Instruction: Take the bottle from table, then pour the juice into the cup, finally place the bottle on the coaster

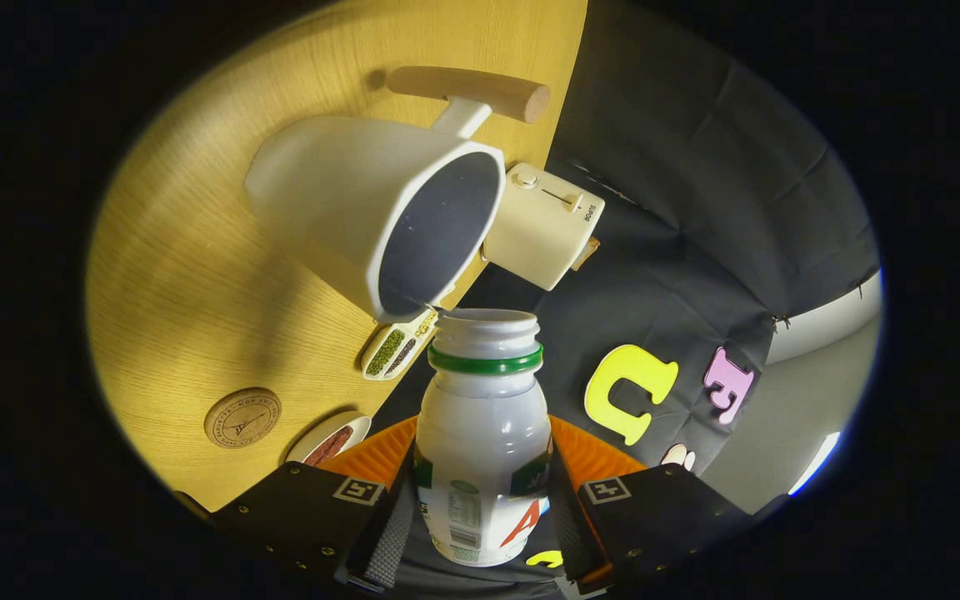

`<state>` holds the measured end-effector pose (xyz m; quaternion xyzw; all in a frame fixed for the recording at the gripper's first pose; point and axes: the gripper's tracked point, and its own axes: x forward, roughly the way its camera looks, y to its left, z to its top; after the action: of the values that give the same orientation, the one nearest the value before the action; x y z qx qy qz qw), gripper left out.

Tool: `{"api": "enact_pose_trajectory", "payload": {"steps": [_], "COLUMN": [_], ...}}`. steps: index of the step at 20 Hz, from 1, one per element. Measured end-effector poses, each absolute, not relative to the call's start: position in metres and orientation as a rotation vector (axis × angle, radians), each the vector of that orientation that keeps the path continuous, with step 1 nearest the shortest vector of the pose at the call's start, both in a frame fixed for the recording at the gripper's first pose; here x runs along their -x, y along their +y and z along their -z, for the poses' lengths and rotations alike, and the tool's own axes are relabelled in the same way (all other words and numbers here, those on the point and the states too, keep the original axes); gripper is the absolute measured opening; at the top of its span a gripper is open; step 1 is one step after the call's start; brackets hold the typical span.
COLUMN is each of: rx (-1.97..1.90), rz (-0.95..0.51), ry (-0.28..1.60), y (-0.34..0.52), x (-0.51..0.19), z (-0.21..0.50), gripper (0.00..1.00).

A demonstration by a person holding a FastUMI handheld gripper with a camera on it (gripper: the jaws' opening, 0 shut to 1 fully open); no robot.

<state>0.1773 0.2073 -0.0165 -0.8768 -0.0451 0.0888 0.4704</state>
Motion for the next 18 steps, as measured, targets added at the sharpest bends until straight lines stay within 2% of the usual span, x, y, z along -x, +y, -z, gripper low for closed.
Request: {"api": "enact_pose_trajectory", "payload": {"steps": [12, 18], "rx": [2.119, 1.987], "rz": [-0.215, -0.207], "ry": [-0.13, -0.126], "y": [0.2119, 0.2052], "x": [-0.1818, -0.182], "z": [0.0162, 0.015], "gripper": [0.72, 0.72]}}
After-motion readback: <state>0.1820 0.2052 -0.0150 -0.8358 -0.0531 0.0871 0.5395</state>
